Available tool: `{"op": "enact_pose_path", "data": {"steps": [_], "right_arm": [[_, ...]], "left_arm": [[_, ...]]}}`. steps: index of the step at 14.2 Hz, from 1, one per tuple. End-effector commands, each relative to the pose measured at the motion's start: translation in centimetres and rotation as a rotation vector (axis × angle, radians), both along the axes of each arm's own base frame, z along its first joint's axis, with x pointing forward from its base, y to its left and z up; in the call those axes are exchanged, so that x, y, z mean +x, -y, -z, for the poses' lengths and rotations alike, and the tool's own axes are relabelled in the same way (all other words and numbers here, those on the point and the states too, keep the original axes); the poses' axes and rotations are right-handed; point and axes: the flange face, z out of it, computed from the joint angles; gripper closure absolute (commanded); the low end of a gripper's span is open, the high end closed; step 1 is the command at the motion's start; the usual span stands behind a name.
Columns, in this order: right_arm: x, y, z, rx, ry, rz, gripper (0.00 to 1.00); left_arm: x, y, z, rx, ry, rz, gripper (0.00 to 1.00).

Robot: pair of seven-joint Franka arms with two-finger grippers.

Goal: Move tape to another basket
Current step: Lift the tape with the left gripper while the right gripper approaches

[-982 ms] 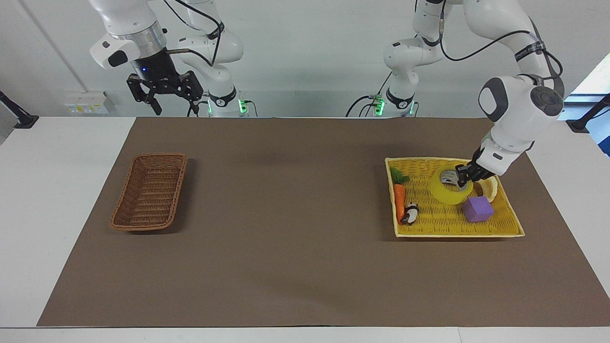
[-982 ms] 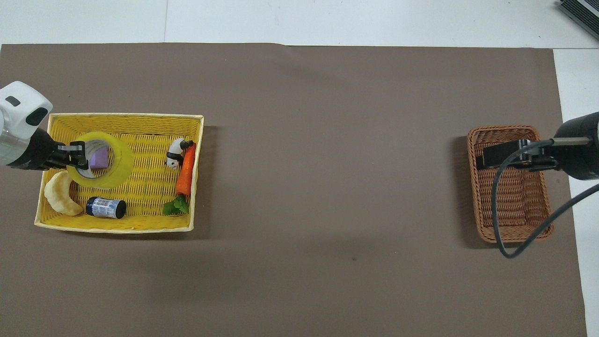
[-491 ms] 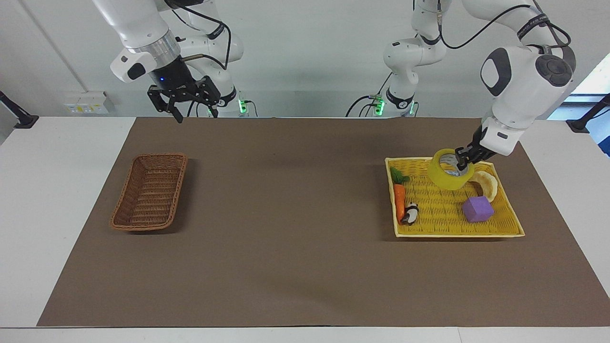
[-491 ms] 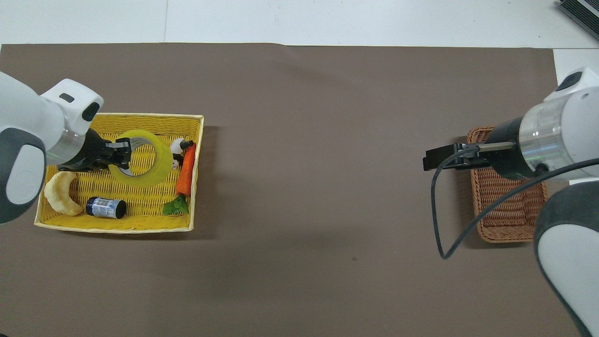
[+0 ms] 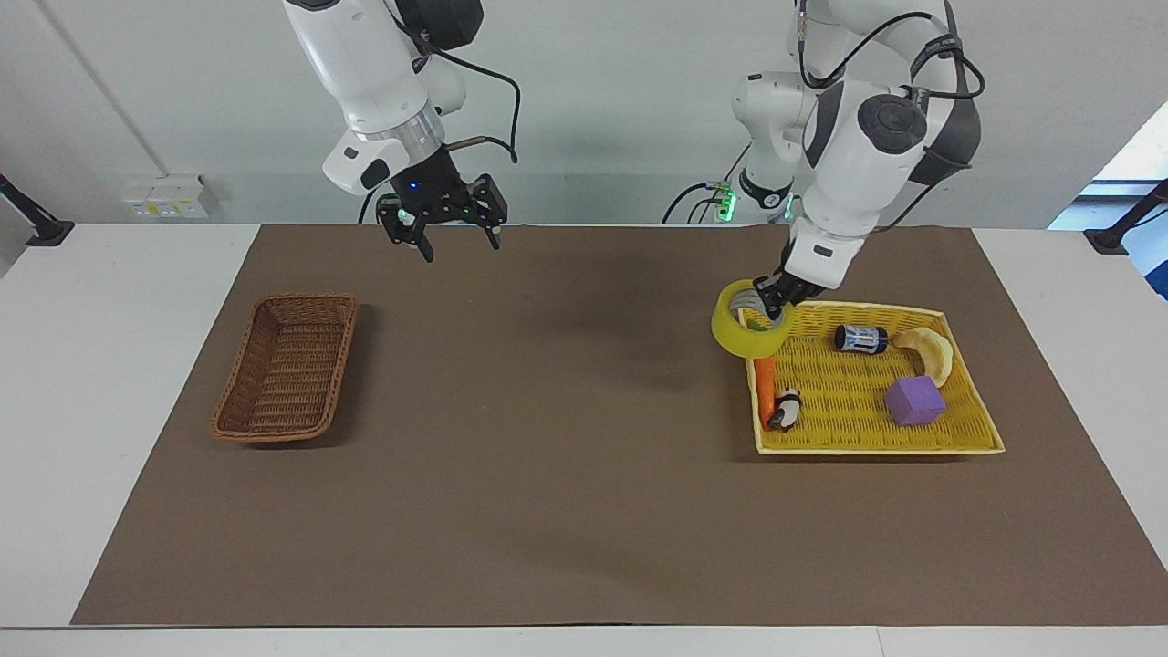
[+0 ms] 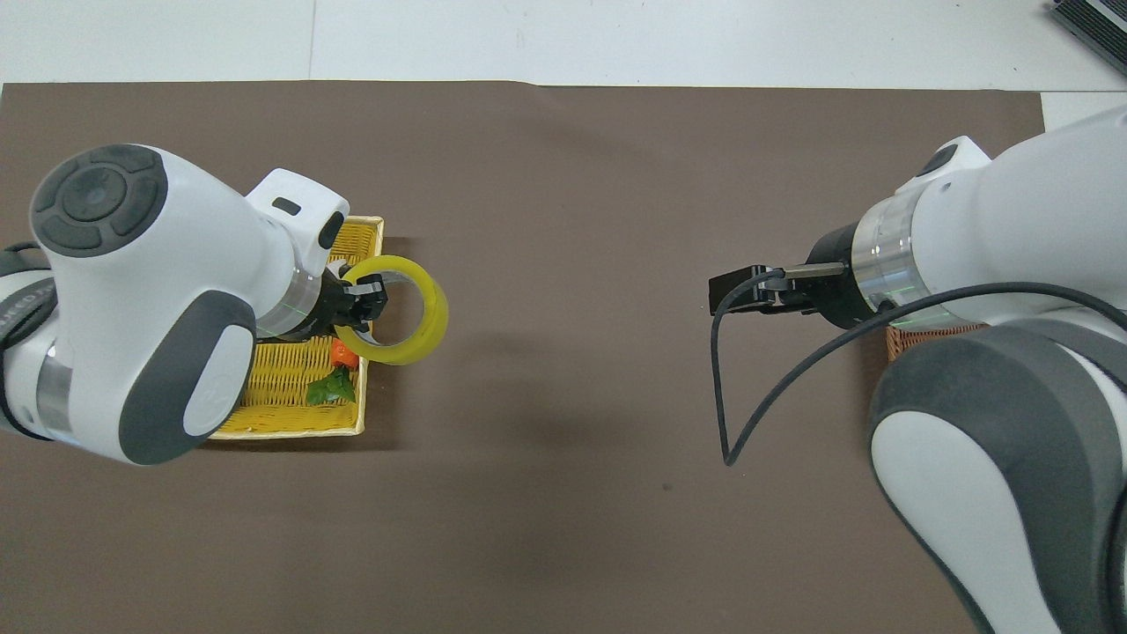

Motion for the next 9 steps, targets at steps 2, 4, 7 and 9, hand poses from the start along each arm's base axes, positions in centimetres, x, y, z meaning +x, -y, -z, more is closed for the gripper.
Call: {"op": "enact_pose_path", "data": {"steps": [2,4,7,9], "right_arm": [[-0.2,-1.3,1.3,0.078,-0.037,0.021,0.0],[-0.5,-3.6,2.5,0.095,-0.056,-0.002,0.0],[-1.5,-4.8,4.6,0.084,-0.088,-0.029,0.0],[-2.0,-6.1,5.6,0.082,-0.092,-0.054,0.0]], "left_arm": [[-1.3,4.3,-1.7,-0.087,0.04,-0.001,1.0],[-2.4,6.9,-2.0,-0.111,0.05,-0.002,1.0],[-3.5,9.5,-2.6,-0.172,0.051,-0.009,1.0],[-4.0,10.7,-2.9,-0.188,0.065,-0.031,1.0]]}}
